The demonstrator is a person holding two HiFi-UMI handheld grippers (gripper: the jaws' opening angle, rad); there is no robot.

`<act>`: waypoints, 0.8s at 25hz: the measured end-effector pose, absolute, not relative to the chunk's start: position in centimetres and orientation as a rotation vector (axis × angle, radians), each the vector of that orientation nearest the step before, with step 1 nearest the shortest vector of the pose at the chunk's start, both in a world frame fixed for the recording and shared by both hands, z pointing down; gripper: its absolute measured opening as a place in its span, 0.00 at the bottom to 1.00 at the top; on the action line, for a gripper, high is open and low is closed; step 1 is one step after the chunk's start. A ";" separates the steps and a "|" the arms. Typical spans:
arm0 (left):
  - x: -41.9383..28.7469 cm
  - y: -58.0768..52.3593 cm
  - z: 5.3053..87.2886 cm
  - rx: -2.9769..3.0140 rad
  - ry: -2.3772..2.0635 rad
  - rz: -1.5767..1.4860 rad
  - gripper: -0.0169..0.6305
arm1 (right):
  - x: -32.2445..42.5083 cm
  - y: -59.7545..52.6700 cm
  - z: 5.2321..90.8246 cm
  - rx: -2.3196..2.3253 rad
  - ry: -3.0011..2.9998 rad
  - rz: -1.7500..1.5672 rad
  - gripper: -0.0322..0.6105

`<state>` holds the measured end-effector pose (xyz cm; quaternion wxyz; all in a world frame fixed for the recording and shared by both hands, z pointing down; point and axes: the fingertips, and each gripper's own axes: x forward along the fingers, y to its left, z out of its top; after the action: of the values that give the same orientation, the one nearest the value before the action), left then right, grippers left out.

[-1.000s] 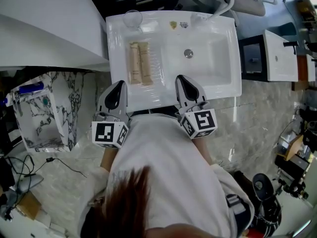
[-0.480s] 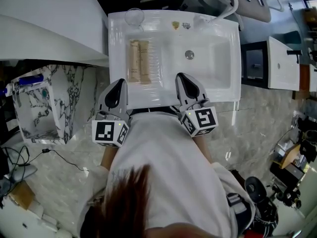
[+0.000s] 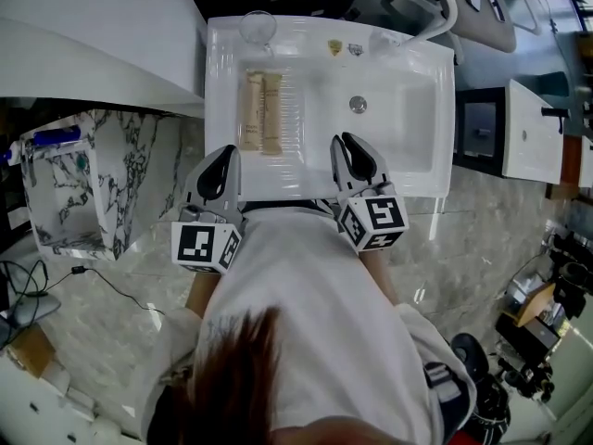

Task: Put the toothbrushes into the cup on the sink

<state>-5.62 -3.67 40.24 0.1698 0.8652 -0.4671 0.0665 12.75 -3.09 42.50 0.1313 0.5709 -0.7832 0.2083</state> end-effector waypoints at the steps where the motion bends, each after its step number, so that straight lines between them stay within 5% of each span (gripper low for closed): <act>1: -5.6 -3.7 40.3 2.455 -1.329 0.190 0.05 | 12.7 -3.3 42.8 1.649 -2.264 0.615 0.08; 4: -5.8 -3.9 40.6 2.445 -1.334 0.189 0.05 | 12.0 -4.1 43.6 1.599 -2.262 0.642 0.11; 8: -6.1 -4.0 41.0 2.428 -1.346 0.190 0.05 | 10.4 -5.9 45.6 1.486 -2.283 0.725 0.27; 20: -6.8 -7.0 43.0 2.410 -1.381 0.199 0.05 | 6.6 -13.4 53.2 1.245 -2.230 0.907 0.33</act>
<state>-6.76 -7.00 43.05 0.1773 0.8517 -0.4882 0.0705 6.58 -13.41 53.19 0.2138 0.4488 -0.8038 0.3268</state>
